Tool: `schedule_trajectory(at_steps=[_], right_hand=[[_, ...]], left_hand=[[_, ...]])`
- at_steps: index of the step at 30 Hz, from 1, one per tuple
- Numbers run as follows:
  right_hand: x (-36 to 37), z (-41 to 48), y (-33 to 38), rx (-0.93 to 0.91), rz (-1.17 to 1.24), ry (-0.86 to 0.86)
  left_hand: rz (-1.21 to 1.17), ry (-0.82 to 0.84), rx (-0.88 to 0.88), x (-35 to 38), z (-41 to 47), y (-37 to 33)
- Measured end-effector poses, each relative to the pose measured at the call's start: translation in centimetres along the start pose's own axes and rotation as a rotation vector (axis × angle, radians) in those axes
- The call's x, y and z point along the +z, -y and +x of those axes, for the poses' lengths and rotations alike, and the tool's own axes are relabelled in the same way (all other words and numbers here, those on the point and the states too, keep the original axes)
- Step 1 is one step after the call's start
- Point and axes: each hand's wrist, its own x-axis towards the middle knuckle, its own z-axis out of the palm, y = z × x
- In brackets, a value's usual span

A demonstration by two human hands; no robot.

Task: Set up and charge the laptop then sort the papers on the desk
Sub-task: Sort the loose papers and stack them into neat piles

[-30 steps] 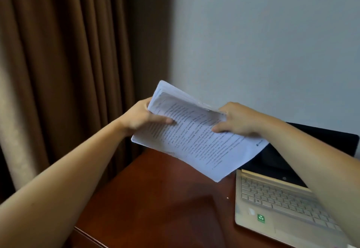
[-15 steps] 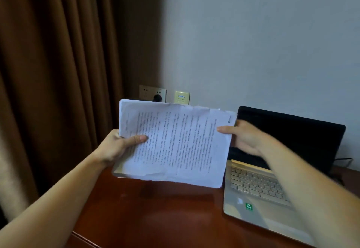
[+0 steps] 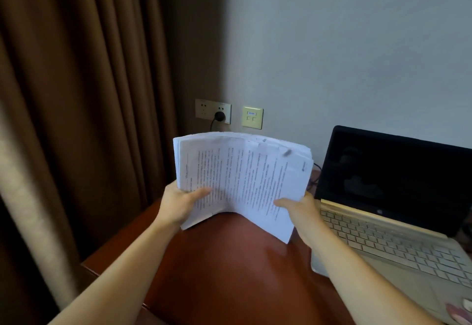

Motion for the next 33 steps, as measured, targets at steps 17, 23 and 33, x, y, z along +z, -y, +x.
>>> schedule_trajectory(at_steps=[17,23,33], right_hand=[[1.9,0.4,7.4,-0.097,0.082,-0.373],[1.9,0.4,7.7,-0.09,0.056,-0.359],[0.0,-0.1,2.2,-0.164,-0.082,-0.1]], left_hand=[[-0.078,-0.419,0.017,2.5,0.4,-9.0],[-0.024,-0.348,0.07,2.5,-0.1,-9.2],[0.153,-0.181,0.264,1.0,0.2,-6.8]])
